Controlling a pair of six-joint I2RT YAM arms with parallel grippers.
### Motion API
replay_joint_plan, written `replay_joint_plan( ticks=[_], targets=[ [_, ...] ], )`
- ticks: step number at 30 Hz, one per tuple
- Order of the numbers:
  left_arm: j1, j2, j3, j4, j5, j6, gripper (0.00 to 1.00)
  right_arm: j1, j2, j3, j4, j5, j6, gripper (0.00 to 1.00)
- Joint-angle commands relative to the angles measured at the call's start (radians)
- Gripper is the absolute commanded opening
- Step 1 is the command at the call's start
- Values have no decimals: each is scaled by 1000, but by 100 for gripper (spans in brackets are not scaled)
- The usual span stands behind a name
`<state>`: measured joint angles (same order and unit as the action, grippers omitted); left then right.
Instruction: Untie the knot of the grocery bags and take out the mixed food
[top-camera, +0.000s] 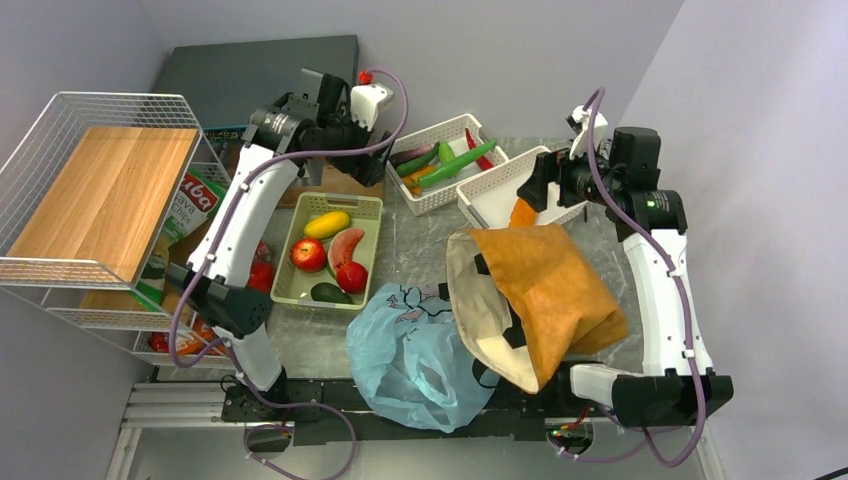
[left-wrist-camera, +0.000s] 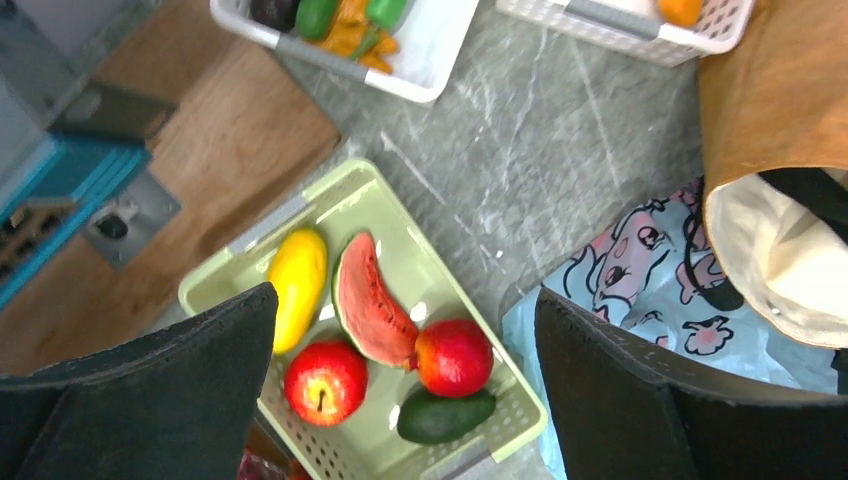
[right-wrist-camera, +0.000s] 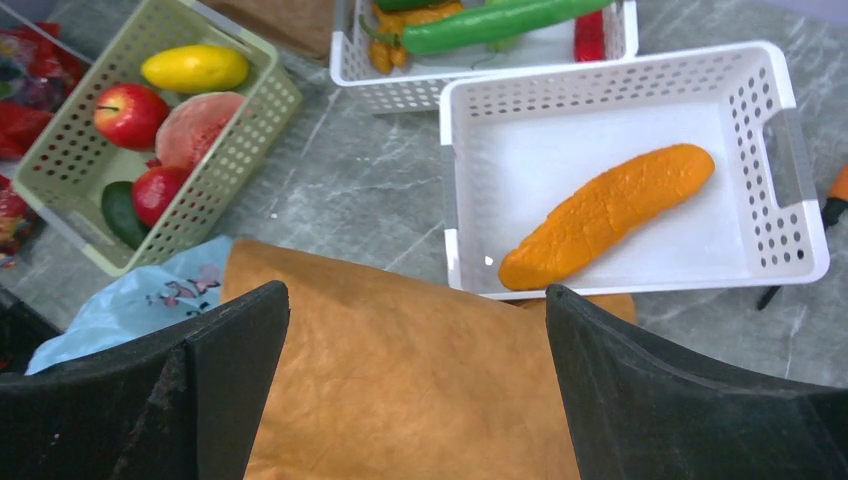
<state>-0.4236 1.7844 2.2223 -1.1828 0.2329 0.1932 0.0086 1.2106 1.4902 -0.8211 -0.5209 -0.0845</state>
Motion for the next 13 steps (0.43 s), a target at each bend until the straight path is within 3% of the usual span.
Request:
replay_joint_plan(
  ticks=[1, 8, 13],
  targets=[
    [6, -124, -115, 64, -159, -117, 99, -4, -21, -81, 142, 71, 20, 100],
    [74, -195, -201, 68, -131, -132, 99, -4, -53, -164, 147, 95, 22, 100],
    [86, -182, -173, 71, -113, -121, 99, -4, -62, -160, 148, 97, 19, 100]
  ],
)
